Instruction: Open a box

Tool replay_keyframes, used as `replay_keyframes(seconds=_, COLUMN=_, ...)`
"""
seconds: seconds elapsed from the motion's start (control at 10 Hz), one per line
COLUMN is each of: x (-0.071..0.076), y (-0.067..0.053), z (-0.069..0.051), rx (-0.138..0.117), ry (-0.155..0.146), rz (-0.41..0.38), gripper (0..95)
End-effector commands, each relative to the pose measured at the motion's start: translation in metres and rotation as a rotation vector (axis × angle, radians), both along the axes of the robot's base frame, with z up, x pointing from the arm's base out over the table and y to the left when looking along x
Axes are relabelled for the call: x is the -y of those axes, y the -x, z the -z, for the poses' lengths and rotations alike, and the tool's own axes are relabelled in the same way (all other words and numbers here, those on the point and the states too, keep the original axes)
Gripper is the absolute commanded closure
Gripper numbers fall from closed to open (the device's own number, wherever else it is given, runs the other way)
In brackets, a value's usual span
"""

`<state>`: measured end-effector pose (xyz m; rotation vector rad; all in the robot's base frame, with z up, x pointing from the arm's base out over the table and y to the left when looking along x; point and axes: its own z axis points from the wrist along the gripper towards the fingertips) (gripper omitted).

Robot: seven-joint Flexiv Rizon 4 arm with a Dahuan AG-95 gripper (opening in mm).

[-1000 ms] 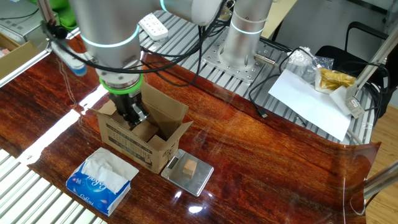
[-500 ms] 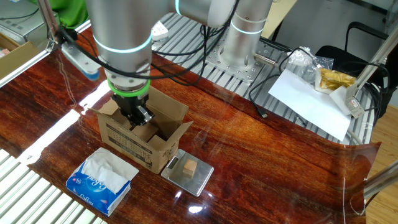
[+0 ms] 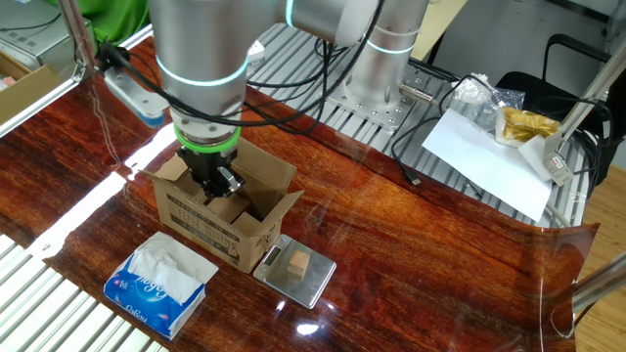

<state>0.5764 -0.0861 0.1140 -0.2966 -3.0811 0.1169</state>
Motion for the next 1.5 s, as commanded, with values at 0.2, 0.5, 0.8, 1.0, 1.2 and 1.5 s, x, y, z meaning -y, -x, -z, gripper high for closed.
replay_keyframes(seconds=0.2, x=-0.0009, y=-0.0002, z=-0.0004, rx=-0.016, ry=-0.107, rz=0.080, gripper=95.0)
replay_keyframes(seconds=0.5, x=-0.0009, y=-0.0002, z=-0.0004, rx=-0.018, ry=-0.148, rz=0.114, gripper=95.0)
replay_keyframes(seconds=0.8, x=-0.0009, y=-0.0002, z=-0.0004, rx=-0.025, ry=-0.144, rz=0.127, gripper=95.0)
replay_keyframes(seconds=1.0, x=-0.0009, y=-0.0002, z=-0.0004, rx=-0.023, ry=-0.136, rz=0.111, gripper=95.0)
replay_keyframes(seconds=1.2, x=-0.0009, y=-0.0002, z=-0.0004, rx=-0.026, ry=-0.135, rz=0.069, gripper=95.0)
replay_keyframes(seconds=1.5, x=-0.0009, y=-0.0002, z=-0.0004, rx=-0.031, ry=-0.121, rz=-0.021, gripper=95.0)
